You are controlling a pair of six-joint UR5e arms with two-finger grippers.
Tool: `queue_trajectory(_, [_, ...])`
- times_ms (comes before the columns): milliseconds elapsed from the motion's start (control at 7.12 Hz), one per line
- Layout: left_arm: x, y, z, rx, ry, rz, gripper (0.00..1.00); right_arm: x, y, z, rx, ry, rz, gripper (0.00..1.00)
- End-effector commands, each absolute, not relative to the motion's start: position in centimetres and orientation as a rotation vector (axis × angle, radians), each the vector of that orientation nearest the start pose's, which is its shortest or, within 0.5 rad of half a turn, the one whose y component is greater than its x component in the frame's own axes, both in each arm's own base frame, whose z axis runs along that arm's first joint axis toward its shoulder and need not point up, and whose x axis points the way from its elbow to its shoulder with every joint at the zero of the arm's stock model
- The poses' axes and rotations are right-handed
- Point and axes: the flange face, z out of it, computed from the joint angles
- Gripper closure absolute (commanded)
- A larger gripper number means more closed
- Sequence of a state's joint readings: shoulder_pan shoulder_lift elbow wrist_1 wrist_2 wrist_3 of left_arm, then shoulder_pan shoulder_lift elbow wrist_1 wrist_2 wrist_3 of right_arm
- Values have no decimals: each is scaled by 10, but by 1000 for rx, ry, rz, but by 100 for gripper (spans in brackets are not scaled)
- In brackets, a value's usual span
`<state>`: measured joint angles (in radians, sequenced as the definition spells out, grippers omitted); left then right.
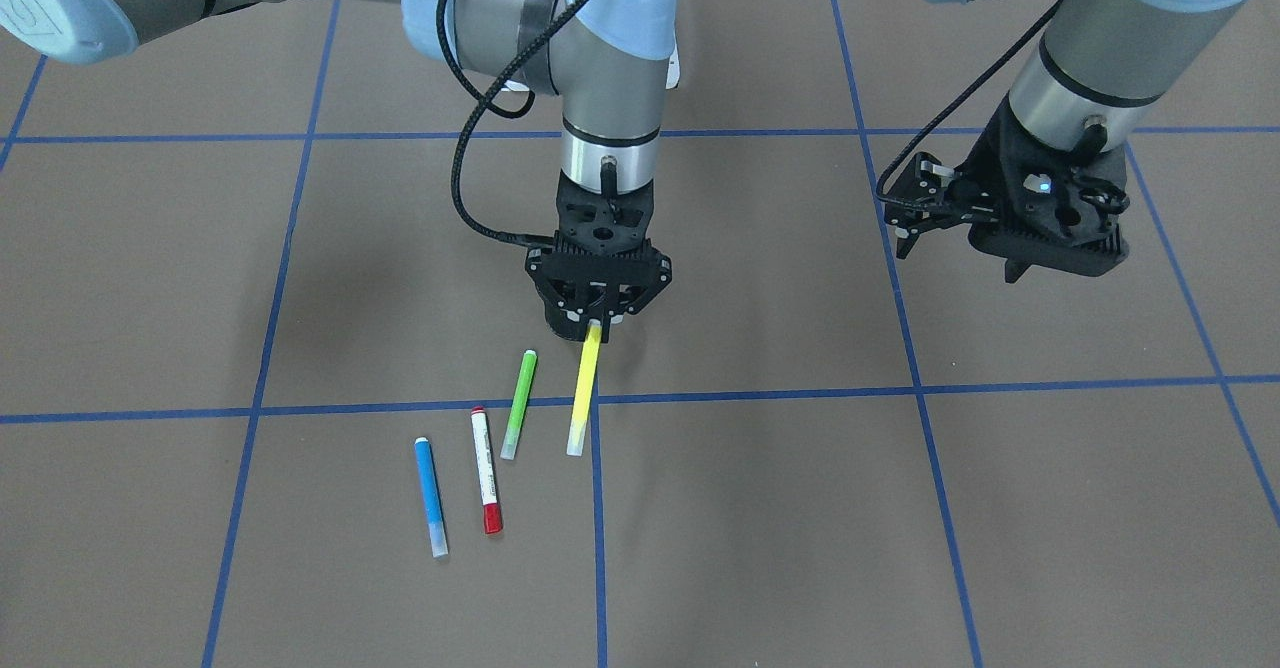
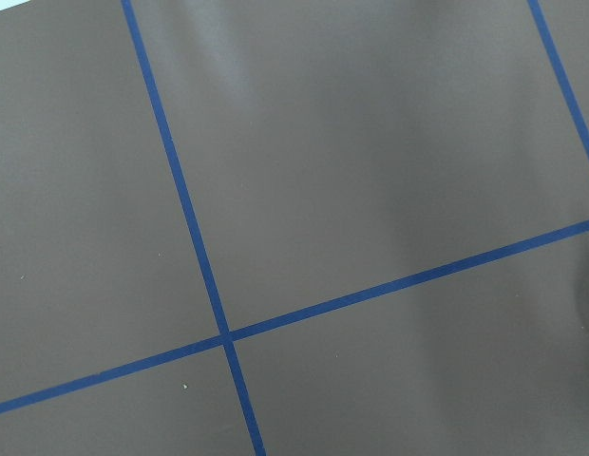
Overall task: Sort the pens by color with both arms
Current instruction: 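Place the yellow marker beside the green marker and open the right gripper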
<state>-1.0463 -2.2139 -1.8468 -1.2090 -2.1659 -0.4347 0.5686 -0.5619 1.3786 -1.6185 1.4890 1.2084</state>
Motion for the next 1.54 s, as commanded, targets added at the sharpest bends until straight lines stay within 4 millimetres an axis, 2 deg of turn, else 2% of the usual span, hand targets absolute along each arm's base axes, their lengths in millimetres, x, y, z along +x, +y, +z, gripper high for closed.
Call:
queue_trajectory(0, [246, -579, 211, 208, 763, 250, 1, -600, -527, 132, 499, -595, 217, 100])
queue_trajectory(281, [246, -580, 212, 207, 762, 250, 1, -612, -515, 163, 521, -653, 204, 100])
queue_trajectory(421, [248, -581, 214, 201, 760, 251, 1, -612, -514, 166, 528, -670, 205, 80])
queue_trajectory(561, [249, -582, 215, 199, 758, 250, 1, -611, -515, 165, 529, -673, 210, 26])
queue_trajectory(702, [249, -582, 215, 199, 758, 250, 1, -609, -517, 159, 535, -680, 213, 2])
queue_trajectory(842, [248, -583, 215, 199, 758, 248, 1, -598, -528, 152, 547, -683, 226, 1])
queue_trajectory(982, [248, -583, 215, 199, 758, 248, 1, -580, -546, 136, 570, -688, 225, 1])
queue_trajectory(1123, [248, -583, 216, 198, 757, 246, 1, -563, -564, 135, 552, -696, 221, 1])
queue_trajectory(1263, [247, -583, 223, 190, 752, 243, 1, -537, -587, 137, 490, -726, 185, 1])
queue_trajectory(1404, [243, -584, 226, 189, 749, 244, 1, -504, -614, 145, 418, -754, 149, 1])
